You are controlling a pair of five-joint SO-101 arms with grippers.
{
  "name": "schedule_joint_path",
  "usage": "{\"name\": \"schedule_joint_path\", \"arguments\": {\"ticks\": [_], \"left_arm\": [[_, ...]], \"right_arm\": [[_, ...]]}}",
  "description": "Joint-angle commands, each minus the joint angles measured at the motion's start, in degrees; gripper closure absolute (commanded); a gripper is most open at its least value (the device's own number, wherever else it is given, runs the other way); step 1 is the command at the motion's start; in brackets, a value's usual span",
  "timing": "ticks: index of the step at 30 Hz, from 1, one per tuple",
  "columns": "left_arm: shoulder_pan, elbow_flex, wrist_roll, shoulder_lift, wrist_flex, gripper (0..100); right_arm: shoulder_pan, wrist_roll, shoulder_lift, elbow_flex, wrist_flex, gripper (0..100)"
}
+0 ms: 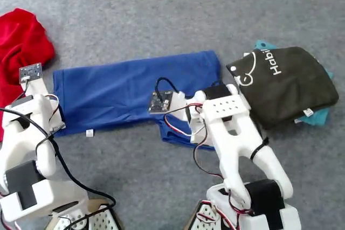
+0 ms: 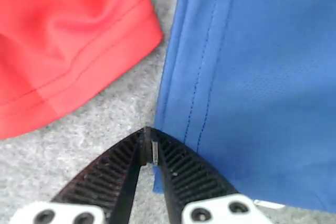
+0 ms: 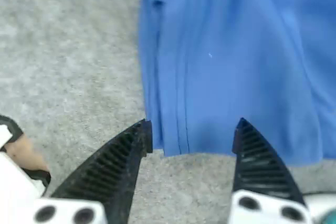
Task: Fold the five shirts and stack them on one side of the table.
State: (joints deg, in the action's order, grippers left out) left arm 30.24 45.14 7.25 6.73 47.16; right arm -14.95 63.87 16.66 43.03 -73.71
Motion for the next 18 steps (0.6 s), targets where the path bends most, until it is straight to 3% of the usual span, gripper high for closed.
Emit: {"name": "schedule_joint_path", "arguments": {"ticks": [1,15,18], "left_arm": [[0.4,0.13,-0.35,2.2,-0.62,97],[0.4,0.13,-0.44,2.2,-0.62,97],[0.4,0.13,-0.35,2.2,-0.62,97]], "right_arm": [[-1.93,2.46,-0.22,0.48,0.35,73.0],[-5.01,1.32,-0.66,15.69,18.99,73.1],[-4.92,1.32,-0.66,15.96,20.22,77.6]]}}
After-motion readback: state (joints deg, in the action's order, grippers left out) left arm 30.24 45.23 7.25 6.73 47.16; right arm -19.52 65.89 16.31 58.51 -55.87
